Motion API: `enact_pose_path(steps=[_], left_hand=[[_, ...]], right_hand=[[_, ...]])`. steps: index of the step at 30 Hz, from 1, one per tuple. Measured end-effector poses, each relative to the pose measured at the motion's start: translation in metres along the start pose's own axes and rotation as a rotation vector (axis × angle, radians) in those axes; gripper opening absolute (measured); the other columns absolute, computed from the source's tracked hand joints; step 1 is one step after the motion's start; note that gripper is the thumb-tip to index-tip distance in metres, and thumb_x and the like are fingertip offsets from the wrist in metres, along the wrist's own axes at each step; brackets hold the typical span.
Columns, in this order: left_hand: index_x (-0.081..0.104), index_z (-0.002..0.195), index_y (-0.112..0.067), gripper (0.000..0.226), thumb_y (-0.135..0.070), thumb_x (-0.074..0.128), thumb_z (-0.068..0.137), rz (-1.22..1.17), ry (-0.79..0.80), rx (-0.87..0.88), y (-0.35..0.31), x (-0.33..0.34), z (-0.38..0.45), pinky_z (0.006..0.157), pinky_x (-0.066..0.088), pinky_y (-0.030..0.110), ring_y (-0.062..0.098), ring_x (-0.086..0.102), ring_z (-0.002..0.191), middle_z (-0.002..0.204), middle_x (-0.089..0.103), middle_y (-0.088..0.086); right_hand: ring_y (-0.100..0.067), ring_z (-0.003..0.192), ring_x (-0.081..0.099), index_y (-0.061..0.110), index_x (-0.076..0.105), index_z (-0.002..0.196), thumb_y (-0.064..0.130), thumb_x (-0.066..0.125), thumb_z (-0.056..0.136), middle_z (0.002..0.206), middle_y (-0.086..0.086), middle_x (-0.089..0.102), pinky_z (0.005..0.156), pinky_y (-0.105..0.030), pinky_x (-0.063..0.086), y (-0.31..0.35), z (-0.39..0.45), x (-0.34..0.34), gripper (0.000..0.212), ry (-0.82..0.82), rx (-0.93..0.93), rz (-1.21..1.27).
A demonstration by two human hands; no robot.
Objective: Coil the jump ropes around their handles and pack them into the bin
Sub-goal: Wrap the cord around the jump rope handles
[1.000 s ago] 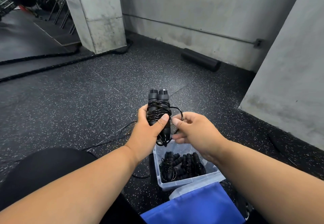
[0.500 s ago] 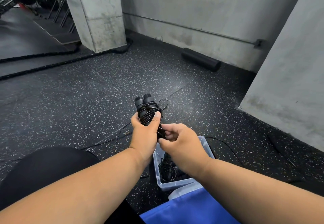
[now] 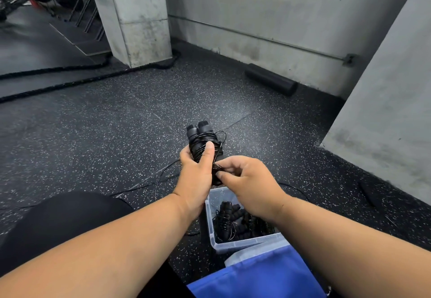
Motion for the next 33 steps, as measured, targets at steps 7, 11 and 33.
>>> enact_pose_path(steps=[7,11,33], left_hand=[[0.045,0.132,-0.038,0.077,-0.078,0.073,0.072,-0.042,0.054,-0.043,0.006,0.007,-0.003,0.105,0.054,0.057,0.023,0.072,0.115,0.123,0.074,0.003],[0.042,0.128,-0.04,0.062,-0.069,0.07,0.081,-0.045,0.113,-0.021,0.0,0.012,-0.004,0.101,0.056,0.049,0.023,0.07,0.118,0.127,0.072,0.005],[0.029,0.141,-0.037,0.051,-0.051,0.058,0.102,0.078,0.014,0.113,-0.008,0.002,-0.004,0.103,0.052,0.038,0.016,0.067,0.116,0.126,0.068,0.0]], right_hand=[[-0.004,0.051,0.04,0.023,0.065,0.085,0.01,0.074,0.085,0.056,0.011,0.05,0.057,-0.027,0.04,0.009,0.002,-0.004,0.015,-0.024,-0.109,-0.282],[-0.009,0.059,0.053,0.029,0.059,0.087,0.021,0.073,0.085,0.063,0.01,0.061,0.062,-0.032,0.046,0.028,-0.005,-0.011,0.016,-0.085,-0.187,-0.538],[-0.018,0.103,0.062,0.024,0.079,0.082,0.029,0.079,0.081,0.113,0.004,0.064,0.094,-0.031,0.049,0.018,-0.01,-0.001,0.005,-0.222,-0.36,-0.636]])
Point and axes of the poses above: each hand's wrist, its own z-axis towards the middle knuckle, its own x-axis out of the palm, y = z × x, the point moved 9 cm from there along z, towards the middle knuckle
